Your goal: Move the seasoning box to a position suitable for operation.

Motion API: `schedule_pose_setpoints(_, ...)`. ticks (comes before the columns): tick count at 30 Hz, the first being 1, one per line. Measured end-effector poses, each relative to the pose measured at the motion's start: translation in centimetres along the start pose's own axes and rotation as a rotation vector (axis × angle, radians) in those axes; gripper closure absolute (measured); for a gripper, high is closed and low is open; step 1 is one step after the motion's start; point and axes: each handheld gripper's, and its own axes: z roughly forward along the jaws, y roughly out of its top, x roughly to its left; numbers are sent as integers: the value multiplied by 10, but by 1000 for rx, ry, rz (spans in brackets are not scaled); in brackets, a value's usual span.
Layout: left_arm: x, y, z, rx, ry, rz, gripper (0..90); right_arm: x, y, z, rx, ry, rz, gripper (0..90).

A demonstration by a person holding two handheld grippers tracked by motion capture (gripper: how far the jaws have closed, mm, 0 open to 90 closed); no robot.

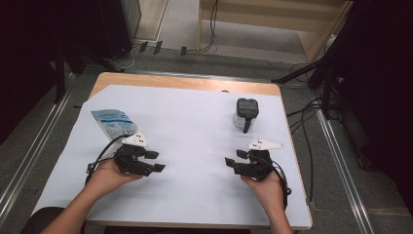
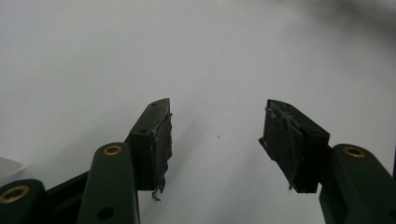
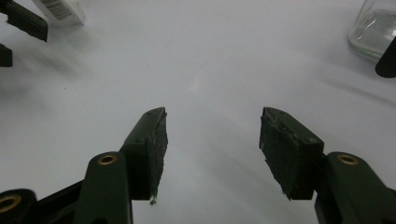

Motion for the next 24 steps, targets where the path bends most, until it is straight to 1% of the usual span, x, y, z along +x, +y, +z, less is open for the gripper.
schedule_pose_setpoints(4, 0, -2, -2, -7, 5, 0, 430, 0, 0, 1, 2, -14, -7, 412)
schedule_pose_setpoints(8, 0, -2, -2, -12, 1, 5, 424, 1, -1, 0, -9, -24, -27, 429)
schedule_pose_setpoints(10, -1, -2, -1, -9, 12, 10, 422, 1, -1, 0, -12, -21, -25, 430)
schedule_pose_setpoints(11, -1, -2, -2, -9, 8, 8, 423, 1, -2, 0, -13, -21, -20, 430)
schedule_pose_setpoints(13, -3, -2, -2, -14, -1, 17, 421, 1, -2, 0, -20, -18, -7, 439)
schedule_pose_setpoints(15, -3, -2, -2, -12, 2, 25, 421, 0, -2, 0, -27, -14, -2, 439)
schedule_pose_setpoints(16, -3, -2, -2, -11, -4, 16, 414, -2, -3, 1, -39, -12, 5, 443)
schedule_pose_setpoints(17, -3, -2, -2, -11, -4, 16, 412, -2, -3, 1, -39, -12, 5, 443)
schedule_pose_setpoints(18, -3, -3, -1, -7, -11, 26, 406, -3, -3, 3, -36, -9, 20, 443)
schedule_pose_setpoints(19, -3, -3, -1, -8, -15, 24, 404, -4, -3, 4, -33, -11, 24, 443)
schedule_pose_setpoints(21, -3, -3, 0, -4, -24, 27, 389, -4, -3, 4, -25, -16, 16, 436)
schedule_pose_setpoints(24, -4, -3, 1, -5, -19, 36, 380, -5, -4, 5, -14, -29, 9, 428)
